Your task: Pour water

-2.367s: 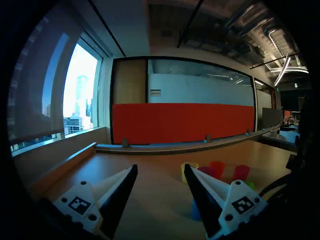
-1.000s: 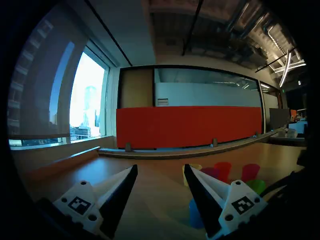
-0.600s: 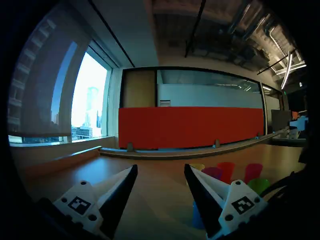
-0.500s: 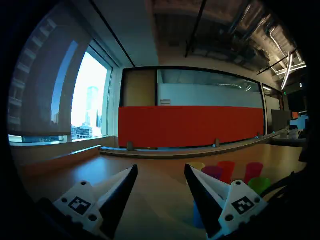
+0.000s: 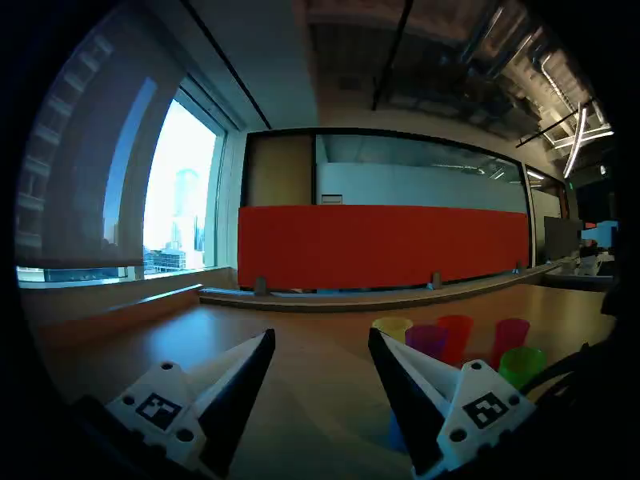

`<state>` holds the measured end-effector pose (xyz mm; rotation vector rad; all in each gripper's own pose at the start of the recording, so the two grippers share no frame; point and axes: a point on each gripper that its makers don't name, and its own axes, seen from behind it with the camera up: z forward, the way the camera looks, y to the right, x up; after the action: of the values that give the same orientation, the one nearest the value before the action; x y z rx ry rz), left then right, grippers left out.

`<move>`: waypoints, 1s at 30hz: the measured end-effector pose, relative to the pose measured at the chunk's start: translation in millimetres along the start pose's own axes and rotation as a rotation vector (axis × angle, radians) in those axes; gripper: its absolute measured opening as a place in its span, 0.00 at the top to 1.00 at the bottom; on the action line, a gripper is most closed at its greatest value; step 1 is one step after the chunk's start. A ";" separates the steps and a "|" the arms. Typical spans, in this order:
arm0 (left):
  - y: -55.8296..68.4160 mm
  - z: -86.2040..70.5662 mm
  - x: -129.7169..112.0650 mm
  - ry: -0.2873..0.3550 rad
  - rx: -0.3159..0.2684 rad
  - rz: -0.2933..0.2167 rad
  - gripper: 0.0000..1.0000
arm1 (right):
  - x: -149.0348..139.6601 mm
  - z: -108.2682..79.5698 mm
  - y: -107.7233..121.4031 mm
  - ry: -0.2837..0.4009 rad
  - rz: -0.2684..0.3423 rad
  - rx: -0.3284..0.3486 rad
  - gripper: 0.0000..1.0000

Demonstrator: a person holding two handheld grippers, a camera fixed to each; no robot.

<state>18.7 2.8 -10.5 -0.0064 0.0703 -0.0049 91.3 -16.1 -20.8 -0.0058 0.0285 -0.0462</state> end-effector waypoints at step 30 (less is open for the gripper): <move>1.3 6.4 -15.5 -0.066 -0.010 0.003 0.14 | 4.5 -2.5 -4.7 0.009 0.003 0.023 0.05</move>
<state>3.7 4.2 -3.0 -0.0162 0.0039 -0.0018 95.5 -21.0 -23.4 0.0173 0.0366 -0.0440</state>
